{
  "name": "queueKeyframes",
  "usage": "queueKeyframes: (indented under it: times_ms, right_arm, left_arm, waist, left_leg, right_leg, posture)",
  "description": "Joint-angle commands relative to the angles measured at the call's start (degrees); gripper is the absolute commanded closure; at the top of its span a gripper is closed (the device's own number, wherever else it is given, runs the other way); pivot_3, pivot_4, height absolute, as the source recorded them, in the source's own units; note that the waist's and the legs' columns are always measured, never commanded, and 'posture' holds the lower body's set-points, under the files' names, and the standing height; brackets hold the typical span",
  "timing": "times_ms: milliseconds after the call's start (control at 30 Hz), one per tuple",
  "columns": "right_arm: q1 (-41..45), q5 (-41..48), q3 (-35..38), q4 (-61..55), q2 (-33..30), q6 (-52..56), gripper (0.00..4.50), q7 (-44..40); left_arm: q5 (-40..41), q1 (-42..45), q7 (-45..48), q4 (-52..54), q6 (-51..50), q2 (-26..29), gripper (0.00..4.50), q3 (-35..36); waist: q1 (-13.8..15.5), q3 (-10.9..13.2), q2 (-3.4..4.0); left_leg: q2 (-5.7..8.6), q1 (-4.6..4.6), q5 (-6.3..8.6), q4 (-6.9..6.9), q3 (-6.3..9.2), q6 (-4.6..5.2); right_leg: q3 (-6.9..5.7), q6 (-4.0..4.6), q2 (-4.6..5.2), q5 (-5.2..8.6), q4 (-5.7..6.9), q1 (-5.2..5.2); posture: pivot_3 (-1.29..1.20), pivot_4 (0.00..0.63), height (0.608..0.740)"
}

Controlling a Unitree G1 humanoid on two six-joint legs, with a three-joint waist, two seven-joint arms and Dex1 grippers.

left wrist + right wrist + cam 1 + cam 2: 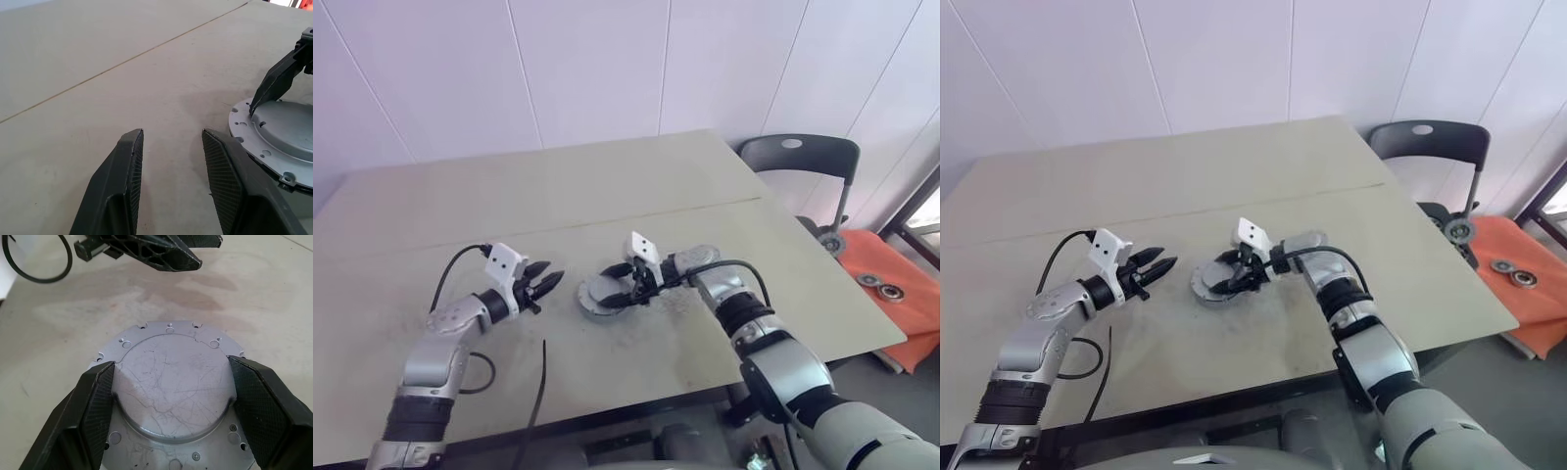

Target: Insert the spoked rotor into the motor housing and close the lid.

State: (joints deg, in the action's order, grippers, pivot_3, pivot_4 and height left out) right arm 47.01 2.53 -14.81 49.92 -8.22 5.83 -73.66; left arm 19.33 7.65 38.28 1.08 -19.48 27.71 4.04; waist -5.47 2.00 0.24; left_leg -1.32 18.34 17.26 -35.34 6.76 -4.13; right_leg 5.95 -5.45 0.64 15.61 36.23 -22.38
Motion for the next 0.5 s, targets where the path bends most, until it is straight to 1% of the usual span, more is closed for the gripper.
queueKeyframes:
  times_ms: [33,200,500]
  right_arm:
    - [-1.2,-0.2,-1.1,-1.4,-0.1,0.5,1.31,-2.4]
    - [-3.1,-0.8,-2.5,-3.9,-1.3,-1.2,1.31,-4.5]
    - [-4.5,-2.8,-4.3,-4.7,-1.5,-4.6,1.31,-3.5]
  left_arm:
    - [0.0,0.8,-0.2,1.3,0.6,0.2,2.51,0.9]
    - [-0.1,0.7,-0.2,1.3,0.7,0.2,2.51,0.9]
    - [-0.2,0.6,-0.3,1.4,0.7,0.3,2.51,1.0]
  waist:
    - [0.0,0.0,0.0]
    - [0.0,0.0,0.0]
    - [0.0,0.0,0.0]
  left_leg:
    - [0.0,0.01,0.0,0.0,0.0,0.0]
    - [0.0,0.08,0.0,0.05,0.0,0.0]
    - [0.0,0.07,0.0,0.07,0.0,0.0]
  right_leg:
    - [0.0,0.0,0.0,0.0,0.0,-0.01]
    - [0.0,-0.01,0.02,0.0,-0.03,-0.07]
    - [0.0,-0.01,0.02,0.0,-0.03,-0.07]
  posture:
    - [0.0,0.0,0.74]
    - [0.0,0.0,0.74]
    - [0.0,0.0,0.74]
